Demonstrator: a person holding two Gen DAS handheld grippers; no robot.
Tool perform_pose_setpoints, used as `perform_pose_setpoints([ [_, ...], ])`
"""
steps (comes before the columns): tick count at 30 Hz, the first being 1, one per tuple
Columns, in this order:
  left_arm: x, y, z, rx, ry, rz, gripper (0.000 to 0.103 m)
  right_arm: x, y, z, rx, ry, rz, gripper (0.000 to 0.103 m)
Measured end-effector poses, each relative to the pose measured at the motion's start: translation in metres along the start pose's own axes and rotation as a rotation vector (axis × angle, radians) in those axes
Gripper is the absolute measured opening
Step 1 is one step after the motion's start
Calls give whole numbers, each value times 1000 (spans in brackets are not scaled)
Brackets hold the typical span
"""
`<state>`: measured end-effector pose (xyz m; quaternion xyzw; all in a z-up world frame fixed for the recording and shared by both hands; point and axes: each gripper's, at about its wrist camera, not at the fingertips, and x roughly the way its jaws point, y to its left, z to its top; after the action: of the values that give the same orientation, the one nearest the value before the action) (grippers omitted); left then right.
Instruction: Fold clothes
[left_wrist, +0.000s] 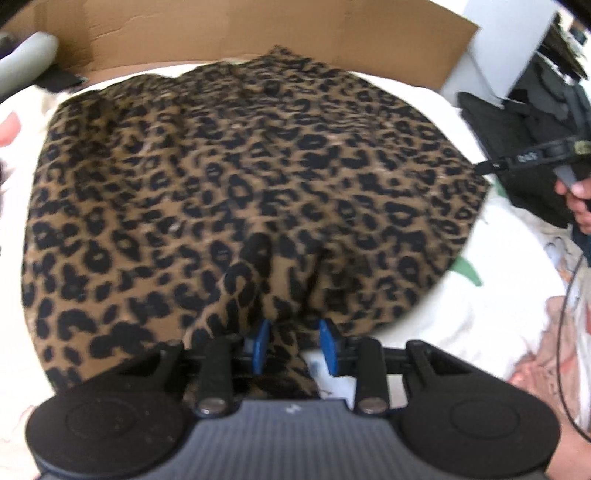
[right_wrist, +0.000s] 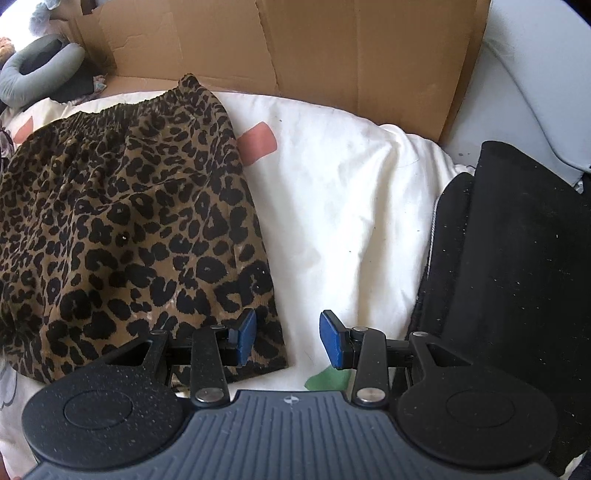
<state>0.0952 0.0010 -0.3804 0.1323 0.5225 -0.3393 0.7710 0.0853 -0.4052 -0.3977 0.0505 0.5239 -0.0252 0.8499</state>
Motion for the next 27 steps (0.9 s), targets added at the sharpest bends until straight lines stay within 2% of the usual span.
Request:
perform_pose_setpoints([
  [4,1,15,1,-13,5,53,32,4,2,-1,-11,8,1,45],
  [10,3,26,4,-5,-3,99,30,11,-4,-4,-15,20,-18,45],
  [15,7,30,7,-5,-3,118,26,16,-9,-6,1,27,4,45],
  [19,-2,34,10,-28,-21,119,25,15,-10,-8,18,27,42,45],
  [25,-25,32,14,-70,-76,59,24,14,-3,-13,6,32,101,41],
  [27,-34,28,14,-80,-116,30,24,14,-3,-15,8,22,112,41],
])
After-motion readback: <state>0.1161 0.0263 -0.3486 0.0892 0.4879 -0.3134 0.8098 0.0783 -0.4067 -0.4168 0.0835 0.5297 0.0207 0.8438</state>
